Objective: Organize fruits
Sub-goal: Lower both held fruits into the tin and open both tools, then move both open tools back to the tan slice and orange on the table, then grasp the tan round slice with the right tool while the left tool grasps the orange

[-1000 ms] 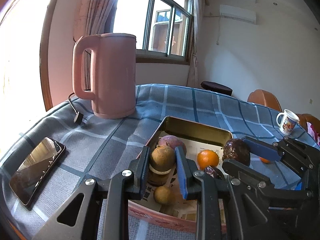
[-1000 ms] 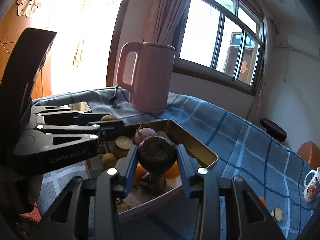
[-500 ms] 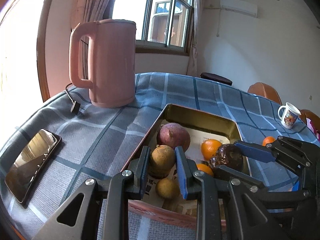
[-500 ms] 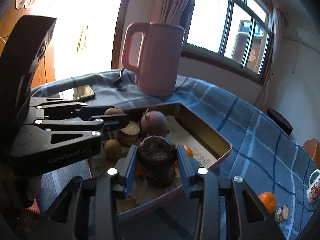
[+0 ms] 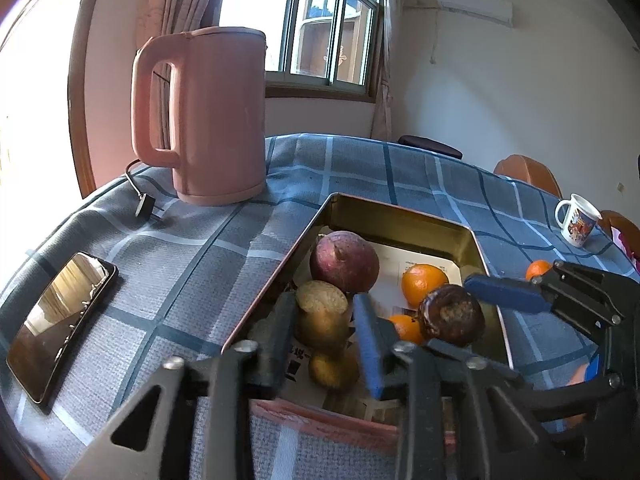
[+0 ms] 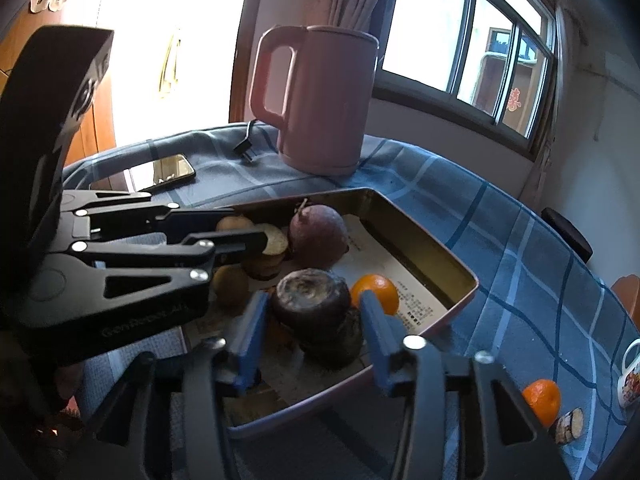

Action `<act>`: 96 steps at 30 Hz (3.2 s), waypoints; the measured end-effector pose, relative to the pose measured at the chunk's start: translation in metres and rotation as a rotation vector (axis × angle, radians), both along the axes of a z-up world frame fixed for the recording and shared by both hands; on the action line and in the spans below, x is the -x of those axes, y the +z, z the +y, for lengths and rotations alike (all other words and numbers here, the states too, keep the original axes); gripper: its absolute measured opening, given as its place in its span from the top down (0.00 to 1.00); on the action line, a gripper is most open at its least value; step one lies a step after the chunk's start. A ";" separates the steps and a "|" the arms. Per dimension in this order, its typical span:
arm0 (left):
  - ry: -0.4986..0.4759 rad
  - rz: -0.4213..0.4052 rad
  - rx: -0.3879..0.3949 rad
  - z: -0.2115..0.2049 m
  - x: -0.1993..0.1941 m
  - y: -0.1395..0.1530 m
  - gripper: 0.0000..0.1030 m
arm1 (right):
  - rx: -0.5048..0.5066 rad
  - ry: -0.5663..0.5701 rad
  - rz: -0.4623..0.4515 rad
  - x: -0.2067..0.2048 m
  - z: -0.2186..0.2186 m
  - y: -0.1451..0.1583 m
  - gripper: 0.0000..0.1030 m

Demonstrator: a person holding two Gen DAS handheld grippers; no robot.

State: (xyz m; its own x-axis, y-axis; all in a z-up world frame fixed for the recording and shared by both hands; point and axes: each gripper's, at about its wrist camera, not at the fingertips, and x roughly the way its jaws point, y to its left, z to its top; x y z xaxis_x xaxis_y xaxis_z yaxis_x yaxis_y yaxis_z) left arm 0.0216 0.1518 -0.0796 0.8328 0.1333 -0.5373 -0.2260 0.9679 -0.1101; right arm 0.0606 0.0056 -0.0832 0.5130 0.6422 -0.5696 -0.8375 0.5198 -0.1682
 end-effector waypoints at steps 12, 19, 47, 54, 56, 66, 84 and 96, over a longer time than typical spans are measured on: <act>-0.014 -0.101 0.002 -0.015 0.014 0.027 0.33 | -0.046 -0.080 -0.071 0.001 -0.047 0.011 0.36; -0.152 -0.095 -0.055 -0.080 -0.007 0.040 0.32 | -0.110 -0.343 -0.050 -0.050 -0.139 0.022 0.35; -0.345 0.048 -0.113 -0.186 -0.108 0.014 0.32 | -0.076 -0.583 0.289 -0.140 -0.214 -0.014 0.64; -0.415 0.106 -0.090 -0.206 -0.126 0.006 0.32 | -0.137 -0.680 0.273 -0.140 -0.233 -0.008 0.64; -0.417 0.147 -0.078 -0.208 -0.136 0.001 0.32 | -0.143 -0.684 0.275 -0.141 -0.234 -0.007 0.64; -0.436 0.265 -0.047 -0.212 -0.158 -0.014 0.32 | -0.153 -0.685 0.284 -0.143 -0.236 -0.009 0.64; -0.402 0.146 -0.003 -0.198 -0.142 0.000 0.51 | -0.179 -0.659 0.229 -0.130 -0.235 -0.001 0.64; -0.360 0.034 -0.045 -0.197 -0.126 0.014 0.51 | -0.210 -0.618 0.161 -0.118 -0.232 0.008 0.64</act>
